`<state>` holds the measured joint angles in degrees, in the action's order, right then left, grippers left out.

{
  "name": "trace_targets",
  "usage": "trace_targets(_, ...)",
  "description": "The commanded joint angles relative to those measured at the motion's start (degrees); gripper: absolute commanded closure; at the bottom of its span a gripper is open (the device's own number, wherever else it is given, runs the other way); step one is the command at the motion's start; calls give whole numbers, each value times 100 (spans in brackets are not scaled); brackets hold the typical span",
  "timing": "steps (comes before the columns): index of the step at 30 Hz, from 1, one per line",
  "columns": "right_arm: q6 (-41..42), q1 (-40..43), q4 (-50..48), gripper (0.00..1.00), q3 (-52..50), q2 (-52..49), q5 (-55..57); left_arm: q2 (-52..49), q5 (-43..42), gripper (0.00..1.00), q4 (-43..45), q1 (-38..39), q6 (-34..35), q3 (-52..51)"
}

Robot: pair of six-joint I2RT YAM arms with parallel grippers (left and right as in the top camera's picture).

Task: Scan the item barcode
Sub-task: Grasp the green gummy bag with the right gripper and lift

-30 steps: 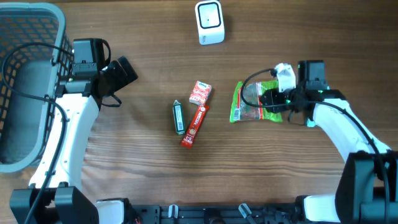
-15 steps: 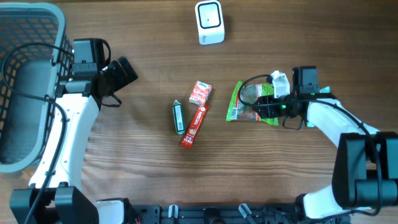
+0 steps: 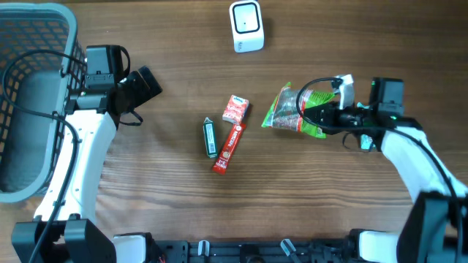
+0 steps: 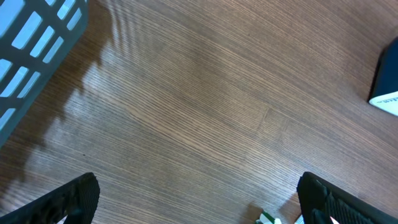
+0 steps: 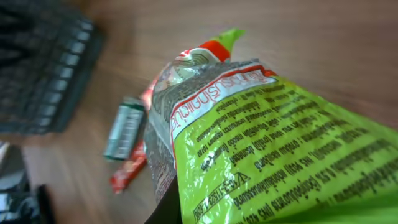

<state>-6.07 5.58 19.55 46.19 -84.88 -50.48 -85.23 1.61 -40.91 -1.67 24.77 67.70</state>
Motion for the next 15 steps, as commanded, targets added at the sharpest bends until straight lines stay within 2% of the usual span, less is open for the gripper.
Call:
trace_targets(1, -157, 7, 372, 96, 227, 610, -863, 37, 37, 0, 11, -22, 11, 79)
trace_targets(4, -693, 7, 1384, 96, 662, 809, -1145, 37, 37, 0, 11, -22, 11, 79)
trace_targets(5, -1244, 2, 2319, 96, 1034, 807, -850, 37, 37, 0, 11, -22, 11, 79)
trace_targets(6, -1392, -7, 2852, 96, 1274, 807, -376, 37, 37, 0, 11, -22, 11, 79)
trace_targets(9, -1547, -164, 3849, 96, 2022, 807, 328, 37, 37, 0, 11, -22, 11, 79)
trace_targets(12, -1646, -378, 4319, 96, 2566, 807, 997, 37, 37, 0, 11, -22, 11, 79)
trace_targets(15, -1827, -546, 4360, 96, 2706, 807, 1043, 37, 37, 0, 11, -22, 11, 79)
